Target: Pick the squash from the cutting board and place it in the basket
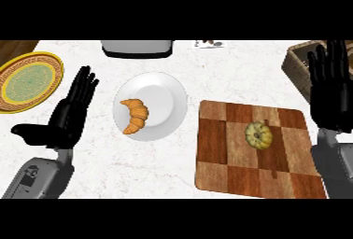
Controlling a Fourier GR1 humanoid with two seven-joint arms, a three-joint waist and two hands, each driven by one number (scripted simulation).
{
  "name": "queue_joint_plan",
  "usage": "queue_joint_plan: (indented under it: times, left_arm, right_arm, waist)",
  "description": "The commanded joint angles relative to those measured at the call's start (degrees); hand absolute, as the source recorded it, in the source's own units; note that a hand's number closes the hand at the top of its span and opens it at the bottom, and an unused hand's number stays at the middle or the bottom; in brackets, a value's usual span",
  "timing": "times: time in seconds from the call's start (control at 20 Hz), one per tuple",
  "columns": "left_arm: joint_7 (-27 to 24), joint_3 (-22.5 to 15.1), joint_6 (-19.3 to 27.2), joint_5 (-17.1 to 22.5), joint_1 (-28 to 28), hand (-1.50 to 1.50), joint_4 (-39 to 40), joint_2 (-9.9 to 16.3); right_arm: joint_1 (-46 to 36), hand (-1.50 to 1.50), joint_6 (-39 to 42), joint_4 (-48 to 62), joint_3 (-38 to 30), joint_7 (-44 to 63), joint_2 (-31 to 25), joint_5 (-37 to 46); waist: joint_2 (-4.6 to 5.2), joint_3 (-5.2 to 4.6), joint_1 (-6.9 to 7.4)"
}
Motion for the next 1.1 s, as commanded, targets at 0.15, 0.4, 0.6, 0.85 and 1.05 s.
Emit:
queue_joint_plan:
  times: [0.15,0.4,0.6,0.85,1.05]
  left_arm:
    - [8.21,-3.68,-0.23,-0.24,5.80,0.00,7.62,-0.63]
    - [14.23,-6.61,-2.21,-0.58,10.58,0.00,11.92,1.03]
    - [15.69,-6.04,-0.20,-0.65,13.06,0.00,13.46,0.69]
    - [18.73,-4.47,-0.27,0.75,14.16,0.00,11.89,2.48]
    - [19.24,-4.54,-0.50,0.93,14.98,0.00,10.66,2.64]
  right_arm:
    - [-6.11,1.50,14.39,1.40,19.68,4.37,-6.05,11.90]
    - [-5.58,1.50,29.26,1.11,40.18,5.73,-8.14,22.12]
    - [-5.70,-1.50,24.47,0.42,52.34,6.59,-6.49,38.61]
    - [-14.48,-1.50,19.43,-1.80,57.16,18.67,-7.96,56.36]
    - [-24.90,-1.50,25.26,-4.42,59.60,30.51,-5.83,66.05]
  waist:
    - [1.60,0.12,4.89]
    - [1.77,0.22,7.98]
    - [-0.33,0.42,3.12]
    - [-1.66,0.32,0.81]
    - [-1.70,0.26,0.72]
